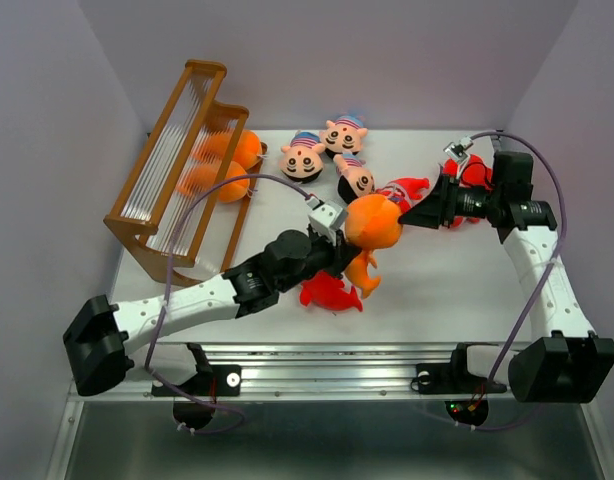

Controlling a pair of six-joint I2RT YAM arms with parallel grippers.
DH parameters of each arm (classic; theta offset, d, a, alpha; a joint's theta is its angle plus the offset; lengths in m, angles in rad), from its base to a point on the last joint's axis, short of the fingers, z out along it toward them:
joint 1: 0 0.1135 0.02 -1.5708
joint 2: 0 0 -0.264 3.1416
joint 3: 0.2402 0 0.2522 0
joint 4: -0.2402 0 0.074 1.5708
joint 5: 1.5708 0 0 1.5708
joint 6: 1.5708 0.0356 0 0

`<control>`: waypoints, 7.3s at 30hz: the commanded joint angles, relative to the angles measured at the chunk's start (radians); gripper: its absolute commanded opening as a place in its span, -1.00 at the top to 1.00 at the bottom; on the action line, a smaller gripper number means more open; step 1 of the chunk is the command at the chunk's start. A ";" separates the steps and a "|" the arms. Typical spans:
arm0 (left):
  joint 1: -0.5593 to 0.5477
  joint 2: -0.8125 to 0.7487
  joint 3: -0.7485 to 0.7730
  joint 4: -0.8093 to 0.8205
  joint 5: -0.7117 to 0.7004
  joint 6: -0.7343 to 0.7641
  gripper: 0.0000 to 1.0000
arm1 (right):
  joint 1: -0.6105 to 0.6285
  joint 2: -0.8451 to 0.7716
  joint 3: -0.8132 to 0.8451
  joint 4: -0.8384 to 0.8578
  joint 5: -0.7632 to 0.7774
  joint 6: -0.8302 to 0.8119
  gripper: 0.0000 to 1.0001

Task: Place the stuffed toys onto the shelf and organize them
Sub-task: Pass the stuffed toy from the right arm to the left, then pass the stuffed toy from the left arm to the right, then place the stuffed toy onto shelf, then grab a stuffed toy with the left arm

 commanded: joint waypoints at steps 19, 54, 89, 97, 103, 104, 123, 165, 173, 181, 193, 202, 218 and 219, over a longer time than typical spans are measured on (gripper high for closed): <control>0.066 -0.122 0.098 -0.610 0.480 0.300 1.00 | 0.174 -0.139 0.060 -0.826 0.135 -1.616 -1.00; 0.089 -0.296 0.102 -0.424 0.229 0.138 -0.21 | 0.442 0.005 0.063 -0.400 0.233 -0.902 0.99; 0.094 -0.692 0.289 -0.645 -0.315 0.123 -0.97 | 0.856 0.716 0.532 0.357 0.952 -0.198 0.99; 0.092 -0.714 0.274 -0.628 -0.311 0.106 -0.97 | 0.986 0.749 0.504 0.513 1.099 -0.191 0.99; 0.092 -0.723 0.249 -0.620 -0.304 0.097 -0.97 | 0.996 0.821 0.523 0.604 1.023 -0.153 0.99; 0.092 -0.721 0.249 -0.622 -0.304 0.097 -0.97 | 0.996 0.834 0.532 0.604 1.017 -0.145 0.99; 0.094 -0.784 0.176 -0.605 -0.284 0.076 -0.97 | 0.996 1.077 0.753 0.679 1.032 -0.191 0.98; 0.092 -0.839 0.114 -0.678 -0.267 0.050 -0.97 | 0.924 0.840 0.624 0.455 0.808 -0.530 -1.00; 0.094 -0.862 0.078 -0.691 -0.226 0.036 -0.97 | 0.688 0.506 0.478 -0.048 0.259 -0.942 -1.00; 0.094 -0.766 -0.036 -0.525 -0.080 -0.021 -0.98 | 0.286 0.190 0.204 -0.147 0.243 -0.966 -1.00; 0.098 -0.504 -0.160 -0.425 -0.068 -0.184 -0.96 | 0.052 -0.088 -0.078 -0.174 0.302 -0.786 -1.00; 0.184 -0.202 -0.114 -0.387 -0.022 -0.190 -0.90 | -0.003 -0.235 -0.221 -0.172 0.380 -0.789 -1.00; 0.292 0.223 0.062 -0.369 0.066 -0.233 -0.34 | -0.003 -0.177 -0.230 -0.131 0.279 -0.815 -1.00; 0.293 0.254 0.070 -0.373 0.058 -0.236 -0.28 | -0.003 -0.179 -0.235 -0.128 0.270 -0.814 -1.00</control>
